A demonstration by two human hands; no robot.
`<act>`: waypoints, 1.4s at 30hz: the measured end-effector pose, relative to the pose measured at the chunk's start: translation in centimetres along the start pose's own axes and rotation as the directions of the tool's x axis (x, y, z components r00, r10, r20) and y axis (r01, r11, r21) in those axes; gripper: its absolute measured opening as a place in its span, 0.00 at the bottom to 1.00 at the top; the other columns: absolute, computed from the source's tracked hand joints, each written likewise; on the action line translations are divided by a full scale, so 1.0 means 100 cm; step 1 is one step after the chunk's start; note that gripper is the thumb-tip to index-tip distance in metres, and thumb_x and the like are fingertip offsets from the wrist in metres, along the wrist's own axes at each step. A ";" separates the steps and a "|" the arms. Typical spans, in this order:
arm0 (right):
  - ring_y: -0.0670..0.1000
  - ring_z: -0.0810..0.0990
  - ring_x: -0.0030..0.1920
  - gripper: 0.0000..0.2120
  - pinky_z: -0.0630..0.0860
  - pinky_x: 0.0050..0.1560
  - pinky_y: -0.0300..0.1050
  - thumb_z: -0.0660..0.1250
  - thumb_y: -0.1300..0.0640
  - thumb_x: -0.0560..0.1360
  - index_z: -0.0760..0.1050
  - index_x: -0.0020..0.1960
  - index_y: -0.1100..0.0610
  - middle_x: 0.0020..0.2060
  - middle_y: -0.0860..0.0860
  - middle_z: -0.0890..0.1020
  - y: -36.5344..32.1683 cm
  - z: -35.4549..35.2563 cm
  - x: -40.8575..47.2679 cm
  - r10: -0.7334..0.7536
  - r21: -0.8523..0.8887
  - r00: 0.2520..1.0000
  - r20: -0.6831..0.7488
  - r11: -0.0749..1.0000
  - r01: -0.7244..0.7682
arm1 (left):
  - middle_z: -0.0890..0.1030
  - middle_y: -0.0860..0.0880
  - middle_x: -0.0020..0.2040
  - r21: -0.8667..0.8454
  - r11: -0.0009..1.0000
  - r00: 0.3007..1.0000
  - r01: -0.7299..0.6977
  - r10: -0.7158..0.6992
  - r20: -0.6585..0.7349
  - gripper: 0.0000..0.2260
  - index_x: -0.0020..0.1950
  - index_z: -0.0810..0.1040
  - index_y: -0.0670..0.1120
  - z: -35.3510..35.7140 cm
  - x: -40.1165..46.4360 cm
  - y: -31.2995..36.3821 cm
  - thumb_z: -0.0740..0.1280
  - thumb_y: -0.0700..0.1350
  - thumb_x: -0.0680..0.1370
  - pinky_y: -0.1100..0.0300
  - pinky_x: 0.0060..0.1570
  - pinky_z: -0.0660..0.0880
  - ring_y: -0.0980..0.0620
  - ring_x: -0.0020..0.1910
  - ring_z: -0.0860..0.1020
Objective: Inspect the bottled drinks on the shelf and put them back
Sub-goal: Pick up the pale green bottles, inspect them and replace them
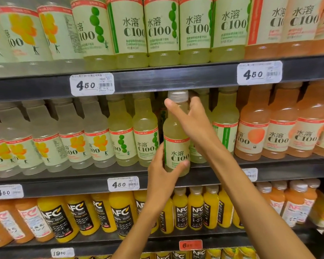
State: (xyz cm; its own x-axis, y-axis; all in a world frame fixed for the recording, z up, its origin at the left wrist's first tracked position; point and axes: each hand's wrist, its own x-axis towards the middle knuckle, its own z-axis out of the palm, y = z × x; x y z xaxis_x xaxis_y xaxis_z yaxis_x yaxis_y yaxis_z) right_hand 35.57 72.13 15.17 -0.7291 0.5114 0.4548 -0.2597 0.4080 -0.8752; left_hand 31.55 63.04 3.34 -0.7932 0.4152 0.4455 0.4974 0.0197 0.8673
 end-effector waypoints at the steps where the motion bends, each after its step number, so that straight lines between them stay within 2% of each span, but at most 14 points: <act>1: 0.38 0.71 0.46 0.19 0.67 0.39 0.33 0.65 0.43 0.76 0.63 0.56 0.53 0.47 0.43 0.71 0.003 0.003 0.000 -0.055 -0.038 0.998 -0.036 0.998 0.054 | 0.74 0.54 0.65 0.063 0.998 1.000 -0.008 0.009 -0.020 0.32 0.73 0.64 0.53 0.003 0.000 0.000 0.73 0.51 0.72 0.59 0.63 0.72 0.60 0.63 0.72; 4: 0.42 0.70 0.43 0.15 0.68 0.40 0.30 0.66 0.48 0.77 0.63 0.51 0.54 0.44 0.47 0.70 0.013 0.012 -0.001 -0.233 -0.107 0.963 -0.136 0.970 0.219 | 0.71 0.50 0.68 0.308 0.951 0.993 -0.038 0.071 -0.095 0.34 0.75 0.60 0.51 0.010 -0.004 0.001 0.71 0.54 0.73 0.59 0.67 0.65 0.56 0.67 0.66; 6: 0.42 0.67 0.40 0.15 0.67 0.40 0.27 0.67 0.49 0.76 0.61 0.49 0.53 0.41 0.46 0.67 0.017 0.014 0.001 -0.271 -0.130 0.949 -0.159 0.959 0.252 | 0.71 0.46 0.67 0.472 0.878 0.964 -0.083 0.191 -0.187 0.36 0.74 0.62 0.45 0.013 -0.006 0.004 0.72 0.54 0.71 0.58 0.67 0.62 0.52 0.67 0.65; 10: 0.41 0.65 0.37 0.17 0.66 0.39 0.27 0.68 0.50 0.76 0.60 0.48 0.55 0.38 0.45 0.64 0.025 0.013 0.004 -0.273 -0.212 0.952 -0.135 0.947 0.242 | 0.78 0.40 0.58 0.650 0.752 0.907 -0.112 0.345 -0.242 0.35 0.69 0.69 0.38 0.017 -0.003 0.005 0.78 0.48 0.67 0.49 0.57 0.72 0.42 0.58 0.76; 14: 0.36 0.66 0.38 0.11 0.67 0.40 0.27 0.63 0.57 0.80 0.60 0.48 0.55 0.38 0.44 0.63 0.035 0.010 -0.003 -0.327 -0.249 0.943 -0.058 0.920 0.304 | 0.79 0.38 0.57 0.688 0.719 0.913 -0.094 0.338 -0.229 0.34 0.69 0.70 0.37 0.019 0.001 0.004 0.78 0.45 0.67 0.44 0.54 0.75 0.38 0.56 0.78; 17: 0.32 0.67 0.42 0.07 0.65 0.43 0.24 0.63 0.58 0.80 0.64 0.52 0.57 0.41 0.44 0.65 0.038 0.012 -0.006 -0.383 -0.335 0.919 -0.098 0.882 0.331 | 0.79 0.36 0.57 0.706 0.705 0.918 -0.068 0.322 -0.233 0.35 0.68 0.70 0.35 0.024 0.001 0.004 0.79 0.43 0.65 0.42 0.52 0.75 0.37 0.56 0.79; 21: 0.35 0.69 0.41 0.16 0.65 0.42 0.23 0.66 0.56 0.78 0.67 0.61 0.63 0.46 0.47 0.68 0.039 0.015 -0.008 -0.420 -0.405 0.894 -0.159 0.853 0.329 | 0.77 0.35 0.57 0.730 0.681 0.925 -0.054 0.309 -0.220 0.36 0.68 0.71 0.35 0.022 0.004 0.005 0.80 0.41 0.63 0.44 0.48 0.76 0.37 0.52 0.78; 27: 0.41 0.65 0.33 0.16 0.67 0.38 0.28 0.69 0.54 0.76 0.61 0.47 0.56 0.35 0.42 0.64 0.030 0.010 0.000 -0.411 -0.441 0.903 -0.127 0.839 0.320 | 0.78 0.38 0.53 0.777 0.629 0.923 -0.024 0.313 -0.224 0.34 0.69 0.70 0.38 0.019 0.009 0.008 0.77 0.47 0.66 0.44 0.47 0.75 0.38 0.51 0.77; 29: 0.45 0.69 0.35 0.14 0.71 0.39 0.34 0.68 0.53 0.76 0.64 0.47 0.58 0.36 0.47 0.69 0.028 0.004 0.000 -0.397 -0.410 0.910 -0.119 0.854 0.319 | 0.78 0.39 0.53 0.760 0.649 0.919 -0.031 0.317 -0.233 0.33 0.68 0.72 0.38 0.018 0.007 0.008 0.78 0.48 0.67 0.44 0.48 0.75 0.38 0.51 0.77; 31: 0.50 0.76 0.42 0.09 0.75 0.45 0.39 0.68 0.57 0.77 0.70 0.50 0.61 0.42 0.53 0.77 0.027 -0.005 -0.002 -0.452 -0.367 0.863 -0.225 0.860 0.355 | 0.78 0.39 0.54 0.742 0.670 0.920 -0.037 0.313 -0.236 0.33 0.67 0.72 0.39 0.018 0.005 0.007 0.78 0.48 0.66 0.45 0.49 0.75 0.39 0.52 0.76; 33: 0.48 0.77 0.46 0.07 0.75 0.49 0.34 0.66 0.61 0.77 0.73 0.54 0.62 0.47 0.53 0.78 0.026 -0.016 -0.005 -0.495 -0.318 0.774 -0.393 0.864 0.391 | 0.77 0.40 0.55 0.718 0.694 0.924 -0.045 0.302 -0.234 0.34 0.68 0.71 0.39 0.018 0.002 0.009 0.79 0.47 0.65 0.46 0.50 0.74 0.40 0.54 0.75; 35: 0.47 0.73 0.44 0.04 0.70 0.46 0.30 0.65 0.62 0.77 0.72 0.52 0.60 0.44 0.51 0.75 0.025 -0.028 -0.003 -0.479 -0.330 0.730 -0.487 0.875 0.354 | 0.76 0.40 0.58 0.688 0.723 0.926 -0.066 0.301 -0.227 0.34 0.69 0.69 0.40 0.021 -0.001 0.013 0.79 0.44 0.66 0.47 0.52 0.74 0.41 0.55 0.74; 39: 0.42 0.63 0.35 0.16 0.64 0.34 0.31 0.65 0.57 0.78 0.59 0.37 0.51 0.35 0.47 0.65 0.025 -0.032 0.013 -0.220 -0.388 0.933 -0.283 0.917 0.098 | 0.73 0.41 0.61 0.621 0.769 0.927 -0.148 0.327 -0.184 0.31 0.70 0.68 0.41 0.032 -0.008 0.020 0.75 0.38 0.70 0.49 0.58 0.71 0.43 0.59 0.71; 42: 0.42 0.62 0.34 0.18 0.65 0.34 0.26 0.63 0.58 0.79 0.57 0.35 0.52 0.34 0.47 0.64 0.027 -0.025 0.015 -0.148 -0.377 0.962 -0.229 0.925 0.053 | 0.68 0.45 0.66 0.582 0.794 0.964 -0.177 0.258 -0.060 0.31 0.74 0.62 0.44 0.039 -0.012 0.023 0.71 0.40 0.73 0.56 0.66 0.64 0.48 0.66 0.66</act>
State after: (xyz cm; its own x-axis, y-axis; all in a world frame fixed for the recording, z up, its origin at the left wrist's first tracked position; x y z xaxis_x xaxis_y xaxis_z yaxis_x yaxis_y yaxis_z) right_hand 35.34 75.85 13.95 -0.5176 0.6050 0.6050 -0.0398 0.6893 -0.7234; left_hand 35.00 66.18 3.96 -0.6573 0.3512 0.6668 0.7394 0.4717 0.4804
